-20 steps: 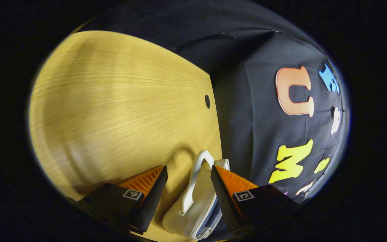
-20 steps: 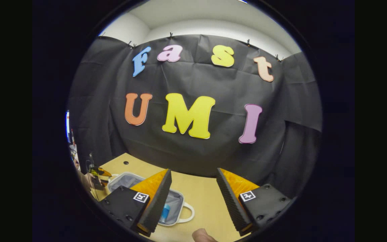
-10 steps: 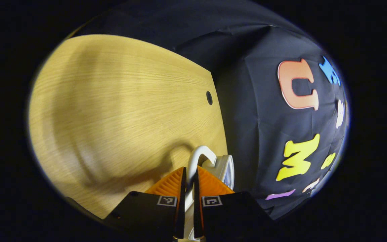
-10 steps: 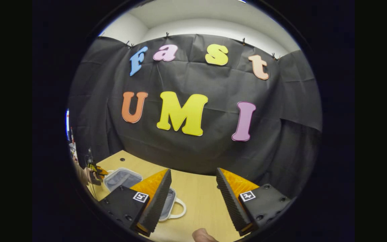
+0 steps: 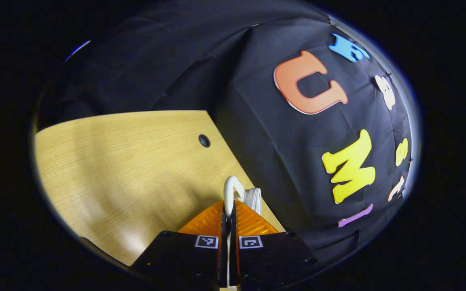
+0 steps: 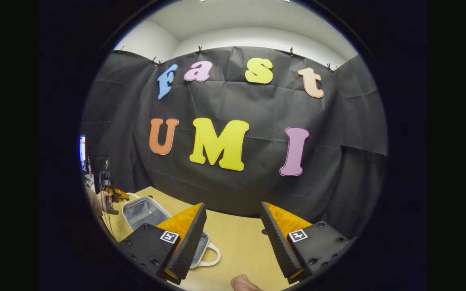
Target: First open the suitcase, pack the skin care products into it, and then close the suitcase.
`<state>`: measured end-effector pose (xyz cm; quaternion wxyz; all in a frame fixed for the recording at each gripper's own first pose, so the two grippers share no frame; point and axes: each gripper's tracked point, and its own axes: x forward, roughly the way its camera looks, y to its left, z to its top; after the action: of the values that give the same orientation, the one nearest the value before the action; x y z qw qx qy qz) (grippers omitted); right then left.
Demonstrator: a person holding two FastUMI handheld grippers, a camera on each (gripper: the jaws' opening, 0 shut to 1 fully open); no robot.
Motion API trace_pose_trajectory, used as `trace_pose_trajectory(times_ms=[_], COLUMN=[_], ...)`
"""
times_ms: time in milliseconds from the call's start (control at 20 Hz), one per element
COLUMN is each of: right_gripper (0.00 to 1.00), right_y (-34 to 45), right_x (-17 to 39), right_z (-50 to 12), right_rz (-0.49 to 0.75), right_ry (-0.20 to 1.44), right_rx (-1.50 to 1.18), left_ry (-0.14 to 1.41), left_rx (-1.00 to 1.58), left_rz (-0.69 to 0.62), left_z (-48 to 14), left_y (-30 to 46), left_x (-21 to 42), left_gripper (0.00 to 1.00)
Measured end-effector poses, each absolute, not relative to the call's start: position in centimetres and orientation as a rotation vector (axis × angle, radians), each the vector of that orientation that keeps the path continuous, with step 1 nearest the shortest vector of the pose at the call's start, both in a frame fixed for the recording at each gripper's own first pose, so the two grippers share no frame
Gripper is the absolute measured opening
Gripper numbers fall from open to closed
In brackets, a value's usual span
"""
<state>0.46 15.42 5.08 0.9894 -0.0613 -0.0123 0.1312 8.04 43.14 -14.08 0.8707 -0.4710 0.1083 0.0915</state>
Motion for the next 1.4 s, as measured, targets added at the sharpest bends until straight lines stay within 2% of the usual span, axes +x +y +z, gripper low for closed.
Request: trace_pose_trajectory(times_ms=[250, 550, 1050, 1400], right_gripper=[0.78, 0.79, 0.80, 0.80], right_y=[14.1, 12.5, 10.4, 6.2], right_x=[0.9, 0.7, 0.4, 0.8], right_z=[5.5, 4.8, 2.6, 1.0], right_rz=[0.300, 0.335, 0.335, 0.249], right_ry=[-0.049, -0.045, 0.006, 0.039], right_rx=[-0.108, -0.093, -0.112, -0.123], left_ry=[0.157, 0.125, 0.176, 0.305], left_rx=[-0.819, -0.610, -0.349, -0.163], left_rz=[0.112, 0.061, -0.066, -0.160], left_z=[-6.0, -1.9, -1.9, -7.1], left_y=[36.4, 28.3, 14.1, 3.4], left_x=[7.5, 7.3, 8.7, 10.7], left_gripper=[0.04, 0.04, 0.04, 0.04])
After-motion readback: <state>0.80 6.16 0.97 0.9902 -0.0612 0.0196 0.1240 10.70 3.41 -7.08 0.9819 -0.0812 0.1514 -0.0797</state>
